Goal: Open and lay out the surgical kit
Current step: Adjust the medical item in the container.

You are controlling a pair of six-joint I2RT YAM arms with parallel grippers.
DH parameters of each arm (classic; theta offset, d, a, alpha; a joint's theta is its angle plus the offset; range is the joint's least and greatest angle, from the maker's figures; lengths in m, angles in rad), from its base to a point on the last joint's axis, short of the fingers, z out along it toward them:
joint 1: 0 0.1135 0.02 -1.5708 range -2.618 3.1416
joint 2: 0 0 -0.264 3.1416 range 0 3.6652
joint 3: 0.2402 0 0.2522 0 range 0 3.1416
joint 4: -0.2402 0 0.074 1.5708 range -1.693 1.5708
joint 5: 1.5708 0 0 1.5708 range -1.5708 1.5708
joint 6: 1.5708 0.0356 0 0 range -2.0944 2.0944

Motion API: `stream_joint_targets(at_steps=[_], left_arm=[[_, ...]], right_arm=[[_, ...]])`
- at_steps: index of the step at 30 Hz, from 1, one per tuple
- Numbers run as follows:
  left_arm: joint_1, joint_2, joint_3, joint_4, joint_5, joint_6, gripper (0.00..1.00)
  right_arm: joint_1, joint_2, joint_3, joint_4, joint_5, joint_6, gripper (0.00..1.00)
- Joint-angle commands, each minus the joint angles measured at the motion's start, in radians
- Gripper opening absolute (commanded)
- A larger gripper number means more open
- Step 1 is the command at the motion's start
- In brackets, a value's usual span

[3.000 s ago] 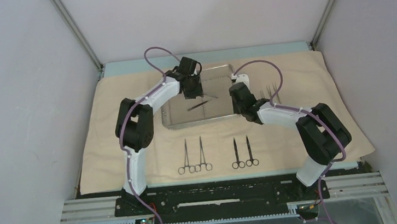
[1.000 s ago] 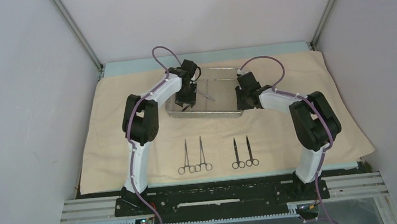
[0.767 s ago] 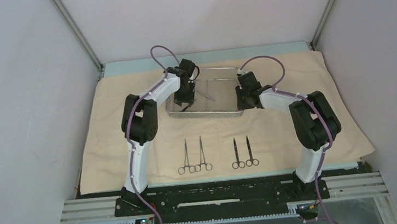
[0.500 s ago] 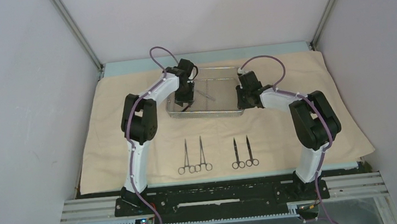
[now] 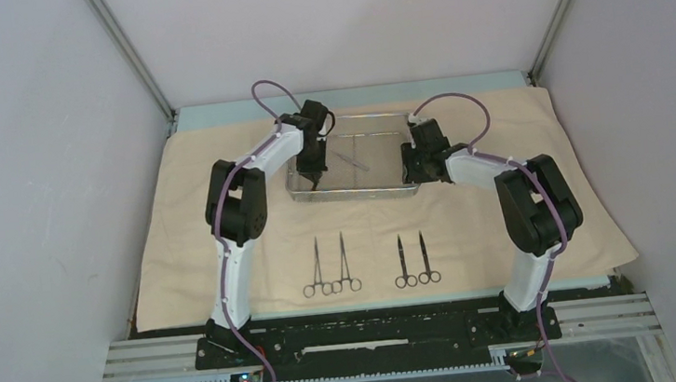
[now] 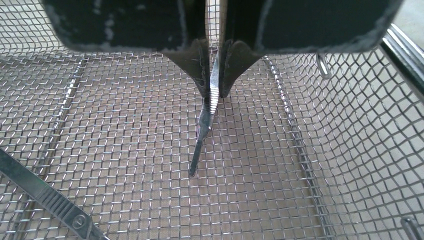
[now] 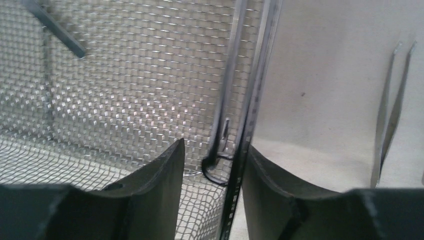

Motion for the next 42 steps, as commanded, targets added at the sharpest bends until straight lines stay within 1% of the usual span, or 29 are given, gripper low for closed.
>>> stream_joint_targets(at_steps=[1,5,9,12,15,18,21,24,27,30,37,42], left_arm=[[-0.019,0.027,-0.004,0.045,0.127,-0.038,0.05],[-0.018,0.003,0.001,0.083,0.164,-0.043,0.01],[-0.014,-0.021,-0.004,0.124,0.196,-0.065,0.00],[-0.010,-0.032,-0.011,0.144,0.211,-0.083,0.00],[-0.008,-0.052,-0.034,0.166,0.215,-0.092,0.00],[-0.006,-0.070,-0.060,0.181,0.221,-0.098,0.00],[-0.001,-0.092,-0.094,0.196,0.221,-0.101,0.00],[0.008,-0.114,-0.133,0.221,0.233,-0.113,0.00],[0.013,-0.129,-0.152,0.238,0.245,-0.124,0.00],[0.013,-0.139,-0.166,0.241,0.258,-0.135,0.00],[0.009,-0.207,-0.287,0.297,0.297,-0.179,0.00],[-0.020,-0.230,-0.317,0.306,0.317,-0.190,0.00]], right_arm=[[0.007,-0.079,0.015,0.062,-0.035,0.028,0.59],[0.016,-0.127,0.032,0.033,0.022,0.034,0.70],[0.033,-0.144,0.063,0.037,0.048,0.018,0.75],[0.057,-0.105,0.118,0.038,0.060,-0.013,0.75],[0.075,-0.021,0.207,0.023,0.034,-0.035,0.75],[0.100,0.075,0.318,-0.040,0.016,-0.049,0.74],[0.148,0.131,0.368,-0.096,0.030,-0.058,0.74],[0.174,0.117,0.338,-0.096,0.055,-0.053,0.72],[0.170,0.089,0.283,-0.097,0.064,-0.048,0.72],[0.161,0.070,0.242,-0.121,0.075,-0.055,0.67],[0.141,0.006,0.163,-0.157,0.112,-0.027,0.66],[0.112,-0.046,0.129,-0.184,0.153,0.005,0.66]])
